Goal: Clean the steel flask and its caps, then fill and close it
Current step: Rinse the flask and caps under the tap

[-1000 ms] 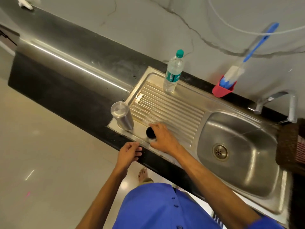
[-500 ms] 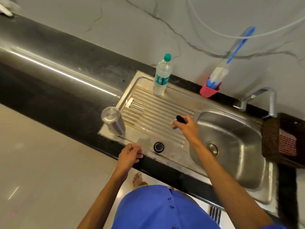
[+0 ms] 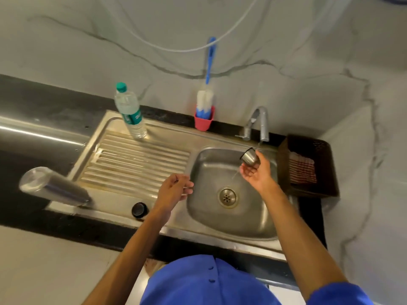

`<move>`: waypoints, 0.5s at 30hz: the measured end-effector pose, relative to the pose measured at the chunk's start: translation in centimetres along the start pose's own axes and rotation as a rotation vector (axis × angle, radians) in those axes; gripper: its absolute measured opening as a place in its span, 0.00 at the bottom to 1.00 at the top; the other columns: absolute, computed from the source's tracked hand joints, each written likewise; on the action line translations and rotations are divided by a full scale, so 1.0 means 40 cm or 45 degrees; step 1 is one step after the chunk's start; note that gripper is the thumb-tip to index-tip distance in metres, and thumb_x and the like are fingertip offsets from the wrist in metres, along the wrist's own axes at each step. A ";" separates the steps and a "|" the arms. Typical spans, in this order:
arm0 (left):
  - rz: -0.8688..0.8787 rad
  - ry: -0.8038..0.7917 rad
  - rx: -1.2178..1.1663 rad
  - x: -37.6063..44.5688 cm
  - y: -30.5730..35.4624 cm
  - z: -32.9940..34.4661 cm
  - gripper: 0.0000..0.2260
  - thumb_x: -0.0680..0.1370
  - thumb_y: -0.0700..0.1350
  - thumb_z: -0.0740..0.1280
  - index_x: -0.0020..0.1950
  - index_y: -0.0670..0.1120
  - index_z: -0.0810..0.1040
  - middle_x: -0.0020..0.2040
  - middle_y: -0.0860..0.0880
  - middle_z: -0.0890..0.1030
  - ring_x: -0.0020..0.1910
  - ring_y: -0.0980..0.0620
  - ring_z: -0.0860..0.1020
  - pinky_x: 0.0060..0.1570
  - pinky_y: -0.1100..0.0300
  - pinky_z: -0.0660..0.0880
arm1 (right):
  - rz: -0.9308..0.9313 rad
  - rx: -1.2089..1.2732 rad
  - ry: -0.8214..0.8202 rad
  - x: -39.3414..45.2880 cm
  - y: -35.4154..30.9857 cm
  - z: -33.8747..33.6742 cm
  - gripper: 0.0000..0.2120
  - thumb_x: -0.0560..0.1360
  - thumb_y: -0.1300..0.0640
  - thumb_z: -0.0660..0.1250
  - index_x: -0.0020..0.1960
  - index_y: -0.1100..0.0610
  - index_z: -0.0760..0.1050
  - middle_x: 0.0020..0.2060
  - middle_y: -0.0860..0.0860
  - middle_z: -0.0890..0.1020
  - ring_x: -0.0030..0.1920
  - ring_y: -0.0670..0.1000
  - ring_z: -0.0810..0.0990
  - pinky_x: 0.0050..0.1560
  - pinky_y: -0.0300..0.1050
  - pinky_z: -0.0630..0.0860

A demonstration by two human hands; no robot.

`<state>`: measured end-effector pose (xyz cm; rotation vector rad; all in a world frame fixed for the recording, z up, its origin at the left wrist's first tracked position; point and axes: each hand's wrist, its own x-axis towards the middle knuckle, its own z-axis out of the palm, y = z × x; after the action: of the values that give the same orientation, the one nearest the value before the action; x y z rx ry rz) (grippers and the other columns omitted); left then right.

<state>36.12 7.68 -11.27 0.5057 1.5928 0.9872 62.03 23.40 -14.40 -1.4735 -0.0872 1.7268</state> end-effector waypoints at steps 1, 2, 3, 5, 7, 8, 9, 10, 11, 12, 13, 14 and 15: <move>0.008 -0.002 -0.003 0.007 0.007 0.043 0.08 0.85 0.48 0.68 0.57 0.45 0.82 0.46 0.48 0.88 0.44 0.51 0.85 0.45 0.58 0.79 | 0.008 0.030 -0.032 0.001 -0.022 -0.001 0.19 0.78 0.47 0.72 0.57 0.64 0.78 0.47 0.62 0.81 0.45 0.56 0.80 0.61 0.50 0.79; 0.020 -0.011 -0.004 0.014 0.014 0.088 0.07 0.85 0.47 0.68 0.56 0.45 0.82 0.45 0.48 0.88 0.42 0.51 0.84 0.42 0.60 0.79 | 0.007 0.032 -0.065 0.008 -0.043 0.001 0.16 0.78 0.52 0.72 0.57 0.64 0.78 0.50 0.63 0.81 0.48 0.57 0.81 0.62 0.52 0.79; 0.031 -0.022 0.002 0.019 0.019 0.130 0.07 0.86 0.46 0.67 0.56 0.44 0.82 0.45 0.47 0.87 0.41 0.52 0.83 0.39 0.62 0.78 | -0.015 0.008 -0.099 0.013 -0.060 0.006 0.13 0.78 0.57 0.72 0.59 0.63 0.78 0.55 0.64 0.82 0.49 0.58 0.82 0.59 0.52 0.81; 0.045 -0.049 0.032 0.033 0.023 0.206 0.06 0.85 0.46 0.68 0.54 0.45 0.81 0.45 0.45 0.86 0.38 0.53 0.82 0.36 0.64 0.76 | -0.069 -0.059 -0.127 0.029 -0.084 0.013 0.17 0.77 0.60 0.73 0.64 0.63 0.77 0.62 0.64 0.82 0.51 0.58 0.83 0.51 0.49 0.83; 0.042 -0.081 0.075 0.051 0.022 0.276 0.05 0.85 0.48 0.69 0.52 0.48 0.81 0.47 0.45 0.87 0.38 0.54 0.83 0.37 0.63 0.77 | -0.048 -0.126 -0.133 0.037 -0.103 0.013 0.17 0.77 0.53 0.74 0.61 0.63 0.78 0.58 0.63 0.83 0.52 0.59 0.84 0.52 0.50 0.83; 0.037 -0.092 0.090 0.061 0.023 0.305 0.05 0.84 0.49 0.70 0.51 0.49 0.81 0.49 0.46 0.87 0.39 0.54 0.83 0.38 0.63 0.77 | -0.019 -0.180 -0.142 0.038 -0.110 0.011 0.18 0.78 0.48 0.72 0.58 0.62 0.79 0.55 0.63 0.84 0.52 0.59 0.84 0.54 0.52 0.81; 0.039 -0.101 0.106 0.068 0.028 0.331 0.05 0.83 0.51 0.70 0.53 0.50 0.80 0.51 0.47 0.87 0.40 0.53 0.83 0.39 0.62 0.78 | 0.006 -0.245 -0.151 0.036 -0.113 0.009 0.19 0.78 0.44 0.70 0.56 0.61 0.80 0.53 0.61 0.85 0.52 0.59 0.84 0.56 0.52 0.80; 0.040 -0.116 0.125 0.080 0.037 0.361 0.07 0.83 0.53 0.70 0.55 0.51 0.80 0.54 0.49 0.86 0.43 0.53 0.84 0.41 0.62 0.79 | 0.010 -0.308 -0.161 0.038 -0.120 0.003 0.17 0.79 0.44 0.69 0.54 0.59 0.80 0.51 0.60 0.86 0.53 0.58 0.84 0.57 0.53 0.78; 0.040 -0.133 0.144 0.090 0.050 0.388 0.10 0.83 0.55 0.70 0.59 0.51 0.80 0.56 0.50 0.85 0.46 0.52 0.84 0.43 0.61 0.79 | -0.012 -0.333 -0.177 0.039 -0.124 -0.003 0.14 0.79 0.47 0.69 0.52 0.58 0.81 0.50 0.59 0.86 0.53 0.58 0.84 0.60 0.53 0.77; 0.041 -0.147 0.142 0.105 0.066 0.415 0.12 0.83 0.57 0.68 0.62 0.52 0.79 0.58 0.51 0.84 0.50 0.51 0.84 0.45 0.59 0.80 | -0.043 -0.340 -0.200 0.044 -0.126 -0.011 0.09 0.78 0.51 0.71 0.52 0.57 0.81 0.49 0.58 0.86 0.53 0.58 0.84 0.62 0.55 0.77; 0.037 -0.164 0.125 0.121 0.085 0.439 0.14 0.84 0.59 0.66 0.64 0.53 0.78 0.59 0.50 0.83 0.53 0.50 0.84 0.47 0.58 0.80 | -0.060 -0.334 -0.232 0.052 -0.125 -0.021 0.06 0.77 0.56 0.72 0.52 0.57 0.81 0.49 0.58 0.86 0.54 0.58 0.84 0.64 0.56 0.77; 0.036 -0.198 0.107 0.141 0.101 0.458 0.15 0.85 0.61 0.64 0.65 0.53 0.77 0.59 0.50 0.83 0.55 0.49 0.84 0.50 0.56 0.80 | -0.078 -0.356 -0.268 0.060 -0.121 -0.030 0.08 0.76 0.60 0.72 0.54 0.58 0.81 0.50 0.58 0.86 0.55 0.58 0.84 0.66 0.56 0.77; 0.037 -0.245 0.114 0.161 0.117 0.480 0.16 0.86 0.62 0.60 0.65 0.53 0.78 0.60 0.49 0.84 0.57 0.48 0.84 0.54 0.53 0.80 | -0.104 -0.389 -0.310 0.069 -0.119 -0.041 0.13 0.73 0.63 0.74 0.58 0.59 0.81 0.52 0.58 0.86 0.56 0.58 0.84 0.66 0.56 0.78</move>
<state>51.69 21.46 -11.42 0.6673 1.4647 0.8649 66.12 27.44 -14.46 -1.4419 -0.5538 1.8787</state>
